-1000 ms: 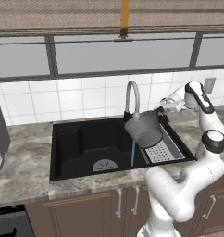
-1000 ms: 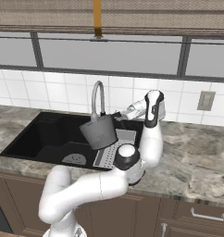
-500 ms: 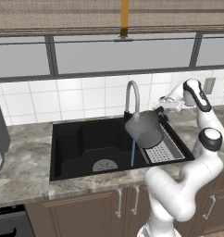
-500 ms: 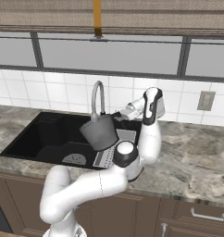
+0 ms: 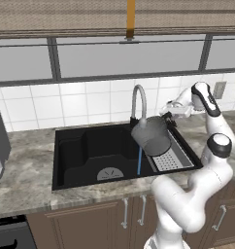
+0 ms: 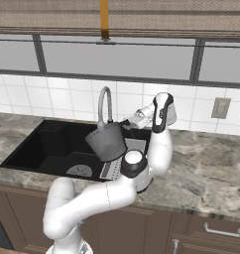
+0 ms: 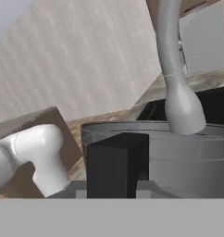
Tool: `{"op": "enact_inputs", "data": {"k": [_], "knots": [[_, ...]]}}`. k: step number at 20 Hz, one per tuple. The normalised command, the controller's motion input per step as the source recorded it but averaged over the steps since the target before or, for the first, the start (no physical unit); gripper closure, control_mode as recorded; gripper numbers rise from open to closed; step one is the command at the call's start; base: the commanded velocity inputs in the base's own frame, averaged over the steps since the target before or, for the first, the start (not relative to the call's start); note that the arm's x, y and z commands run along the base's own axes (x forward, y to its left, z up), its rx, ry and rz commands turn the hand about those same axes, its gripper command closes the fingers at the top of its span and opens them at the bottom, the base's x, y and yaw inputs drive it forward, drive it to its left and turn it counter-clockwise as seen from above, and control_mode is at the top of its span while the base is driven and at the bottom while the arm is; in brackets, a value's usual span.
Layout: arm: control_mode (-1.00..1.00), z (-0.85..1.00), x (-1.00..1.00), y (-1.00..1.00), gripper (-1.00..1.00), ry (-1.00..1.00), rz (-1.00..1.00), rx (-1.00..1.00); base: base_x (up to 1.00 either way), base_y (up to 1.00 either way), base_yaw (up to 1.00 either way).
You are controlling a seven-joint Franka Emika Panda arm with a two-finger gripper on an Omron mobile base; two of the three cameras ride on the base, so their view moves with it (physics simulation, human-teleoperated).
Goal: Turn on the sink faucet and place the jug under the water for a few seconds to fill it up.
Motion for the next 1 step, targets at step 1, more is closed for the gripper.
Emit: {"op": "enact_inputs", "data": {"k": [1], "knots": [[-1.0, 0.0, 0.0, 0.0, 1.0, 0.0, 0.0, 0.0, 0.0, 0.0, 0.0]]}}
